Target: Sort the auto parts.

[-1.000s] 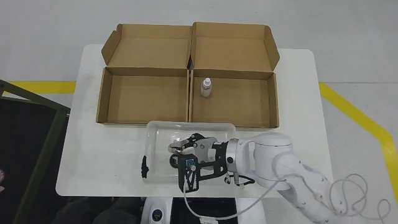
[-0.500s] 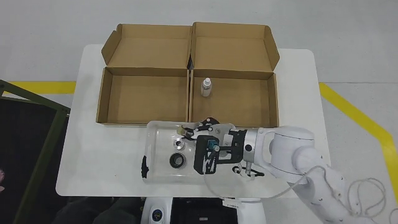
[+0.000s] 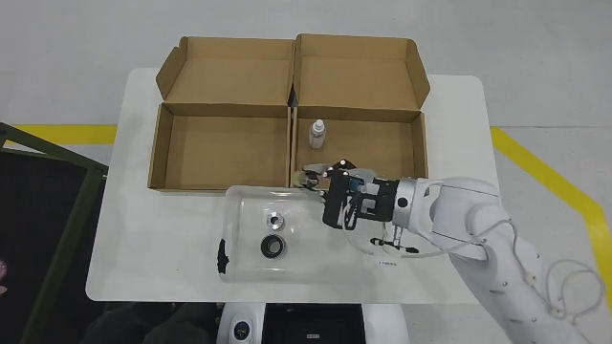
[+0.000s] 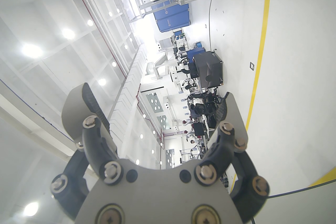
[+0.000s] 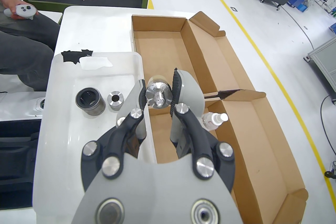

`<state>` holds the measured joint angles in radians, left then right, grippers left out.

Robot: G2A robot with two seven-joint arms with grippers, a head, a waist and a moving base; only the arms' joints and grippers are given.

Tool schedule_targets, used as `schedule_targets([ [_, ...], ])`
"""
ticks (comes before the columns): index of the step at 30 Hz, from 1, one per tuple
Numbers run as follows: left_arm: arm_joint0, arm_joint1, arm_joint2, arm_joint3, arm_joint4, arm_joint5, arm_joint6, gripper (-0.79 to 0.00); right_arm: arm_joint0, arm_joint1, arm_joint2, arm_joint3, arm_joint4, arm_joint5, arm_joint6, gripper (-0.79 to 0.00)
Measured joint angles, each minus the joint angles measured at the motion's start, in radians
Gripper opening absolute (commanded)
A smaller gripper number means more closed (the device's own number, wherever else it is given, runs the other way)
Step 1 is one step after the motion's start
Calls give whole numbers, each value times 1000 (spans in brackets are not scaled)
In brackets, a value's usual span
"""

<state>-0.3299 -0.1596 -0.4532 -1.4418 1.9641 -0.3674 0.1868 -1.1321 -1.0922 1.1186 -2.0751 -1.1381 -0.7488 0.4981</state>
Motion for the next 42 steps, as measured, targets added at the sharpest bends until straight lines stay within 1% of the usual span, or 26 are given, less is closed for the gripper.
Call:
schedule_targets([
  [12,0,0,0,0,0,0,0,0,38,6,47,150,66,6,2,-785],
  [22,0,0,0,0,0,0,0,0,86,9,52,271,95,17,55,-785],
  [33,0,0,0,0,0,0,0,0,194,-9,-35,455,96,52,103,-785],
  [42,0,0,0,0,0,0,0,0,276,-28,-110,550,80,99,150,-785],
])
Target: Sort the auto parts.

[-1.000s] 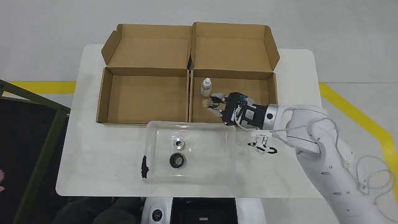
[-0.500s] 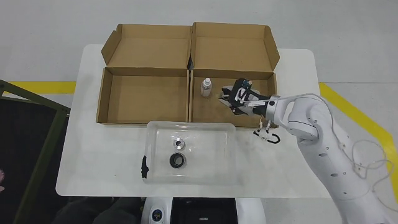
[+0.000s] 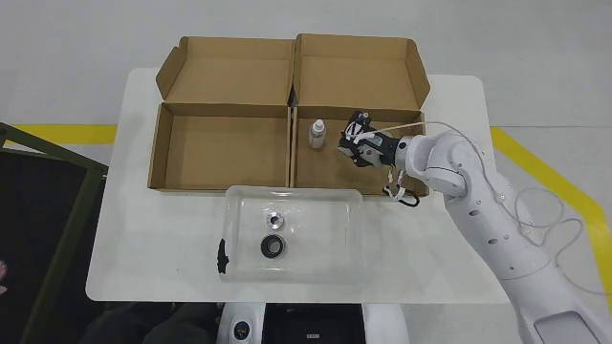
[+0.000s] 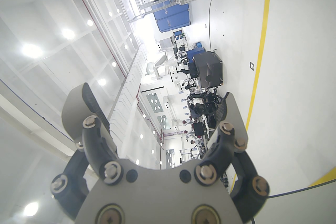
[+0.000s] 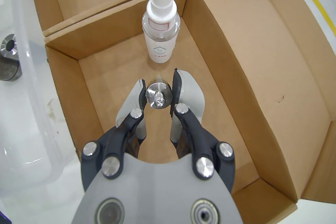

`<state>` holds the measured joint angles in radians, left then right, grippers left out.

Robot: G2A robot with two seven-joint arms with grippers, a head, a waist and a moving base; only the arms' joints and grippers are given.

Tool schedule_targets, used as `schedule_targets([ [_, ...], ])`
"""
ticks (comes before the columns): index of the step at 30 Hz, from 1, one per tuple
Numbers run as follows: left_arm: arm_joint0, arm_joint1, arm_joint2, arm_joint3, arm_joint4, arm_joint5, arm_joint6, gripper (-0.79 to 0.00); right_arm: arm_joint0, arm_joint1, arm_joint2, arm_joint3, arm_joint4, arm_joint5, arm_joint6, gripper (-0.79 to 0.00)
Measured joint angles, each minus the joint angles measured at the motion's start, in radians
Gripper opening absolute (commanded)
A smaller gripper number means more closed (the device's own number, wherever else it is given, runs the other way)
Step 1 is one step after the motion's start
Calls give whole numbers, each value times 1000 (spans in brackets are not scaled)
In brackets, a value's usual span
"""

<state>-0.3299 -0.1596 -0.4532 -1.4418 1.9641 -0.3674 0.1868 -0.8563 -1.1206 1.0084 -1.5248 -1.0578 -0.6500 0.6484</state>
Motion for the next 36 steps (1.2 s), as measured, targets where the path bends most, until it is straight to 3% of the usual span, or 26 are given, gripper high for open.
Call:
schedule_targets([
  [8,0,0,0,0,0,0,0,0,60,-20,-66,73,-22,38,49,-785],
  [10,0,0,0,0,0,0,0,0,72,-26,-82,96,-18,43,44,-711],
  [17,0,0,0,0,0,0,0,0,102,-41,-117,153,-23,64,35,-622],
  [22,0,0,0,0,0,0,0,0,108,-46,-127,157,-28,71,33,-471],
  [29,0,0,0,0,0,0,0,0,87,-39,-101,94,-44,67,29,-489],
  [36,0,0,0,0,0,0,0,0,-10,-3,4,-109,-57,29,42,-486],
])
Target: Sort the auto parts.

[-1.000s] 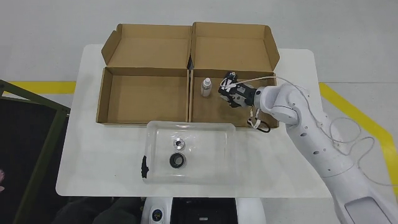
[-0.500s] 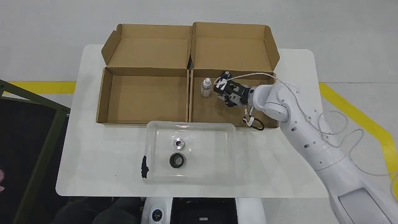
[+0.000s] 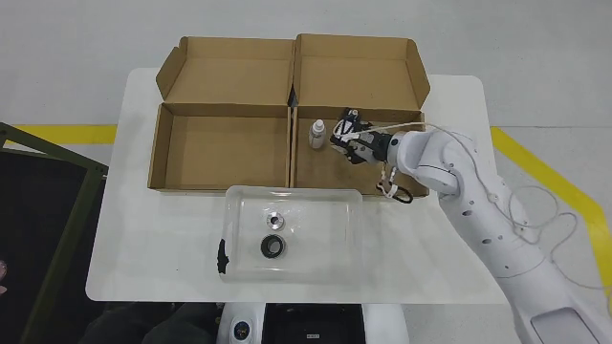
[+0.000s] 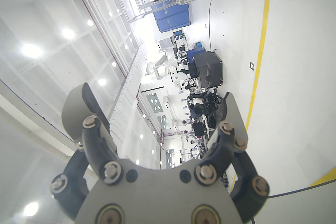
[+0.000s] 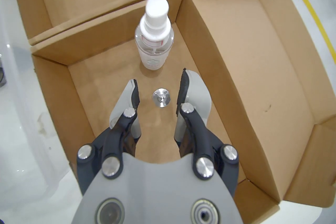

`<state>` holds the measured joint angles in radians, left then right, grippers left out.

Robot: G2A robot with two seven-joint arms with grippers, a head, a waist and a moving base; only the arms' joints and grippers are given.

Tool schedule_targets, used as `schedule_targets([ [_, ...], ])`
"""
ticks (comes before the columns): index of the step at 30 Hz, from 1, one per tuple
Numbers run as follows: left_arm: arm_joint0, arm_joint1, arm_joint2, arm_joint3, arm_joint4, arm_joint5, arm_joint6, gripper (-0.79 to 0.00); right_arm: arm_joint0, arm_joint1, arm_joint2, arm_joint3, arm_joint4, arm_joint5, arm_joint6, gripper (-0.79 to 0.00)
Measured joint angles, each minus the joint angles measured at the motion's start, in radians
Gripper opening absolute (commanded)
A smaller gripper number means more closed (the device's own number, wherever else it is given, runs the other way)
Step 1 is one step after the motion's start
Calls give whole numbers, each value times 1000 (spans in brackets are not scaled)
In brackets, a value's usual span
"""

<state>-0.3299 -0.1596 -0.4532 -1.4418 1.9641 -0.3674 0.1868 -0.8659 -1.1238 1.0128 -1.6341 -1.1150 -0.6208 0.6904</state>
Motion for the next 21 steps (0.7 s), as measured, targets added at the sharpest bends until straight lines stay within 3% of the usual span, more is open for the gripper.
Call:
schedule_targets([
  [11,0,0,0,0,0,0,0,0,-154,33,86,-323,-4,-54,-4,-483],
  [21,0,0,0,0,0,0,0,0,-143,18,-54,-389,-29,-103,-25,-486],
])
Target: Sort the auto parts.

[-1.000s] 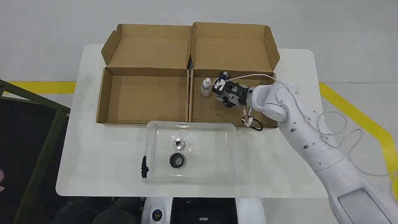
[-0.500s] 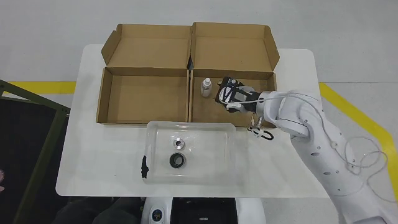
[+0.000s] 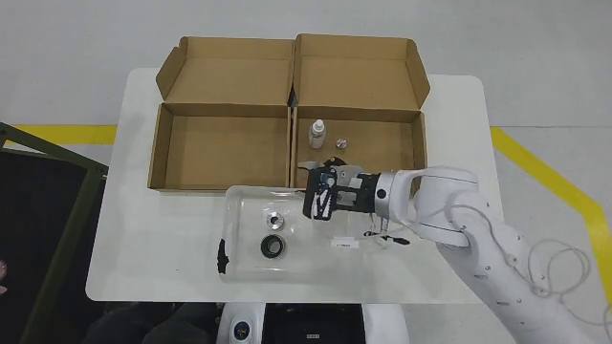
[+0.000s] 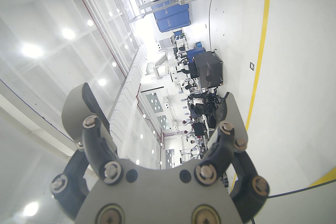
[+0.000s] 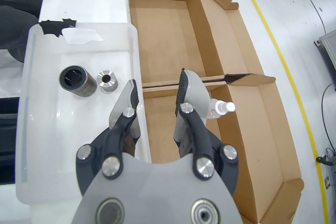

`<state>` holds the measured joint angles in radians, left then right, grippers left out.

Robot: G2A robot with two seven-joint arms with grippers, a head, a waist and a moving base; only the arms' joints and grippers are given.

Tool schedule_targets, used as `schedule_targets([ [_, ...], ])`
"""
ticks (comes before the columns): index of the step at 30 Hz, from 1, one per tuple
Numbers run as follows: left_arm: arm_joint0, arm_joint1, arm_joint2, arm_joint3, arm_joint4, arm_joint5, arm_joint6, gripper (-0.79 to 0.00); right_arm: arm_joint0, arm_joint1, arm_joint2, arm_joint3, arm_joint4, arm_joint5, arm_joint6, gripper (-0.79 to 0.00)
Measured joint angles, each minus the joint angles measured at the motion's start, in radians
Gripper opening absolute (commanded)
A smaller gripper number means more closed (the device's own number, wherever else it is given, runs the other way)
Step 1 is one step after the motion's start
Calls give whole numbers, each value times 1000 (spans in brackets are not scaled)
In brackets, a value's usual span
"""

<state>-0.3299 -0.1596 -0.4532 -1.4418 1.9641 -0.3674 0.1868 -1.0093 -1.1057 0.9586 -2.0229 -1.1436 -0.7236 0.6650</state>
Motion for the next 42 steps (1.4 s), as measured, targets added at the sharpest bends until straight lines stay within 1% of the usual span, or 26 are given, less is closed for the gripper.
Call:
schedule_targets([
  [9,0,0,0,0,0,0,0,0,20,-29,-162,29,-39,17,-17,-489],
  [15,0,0,0,0,0,0,0,0,46,-47,-223,90,-52,32,-24,-486],
  [22,0,0,0,0,0,0,0,0,66,-61,-252,156,-79,69,-14,-489],
  [33,0,0,0,0,0,0,0,0,56,-73,-281,207,-135,109,8,-489],
  [42,0,0,0,0,0,0,0,0,71,-90,-301,267,-141,126,-9,-486],
])
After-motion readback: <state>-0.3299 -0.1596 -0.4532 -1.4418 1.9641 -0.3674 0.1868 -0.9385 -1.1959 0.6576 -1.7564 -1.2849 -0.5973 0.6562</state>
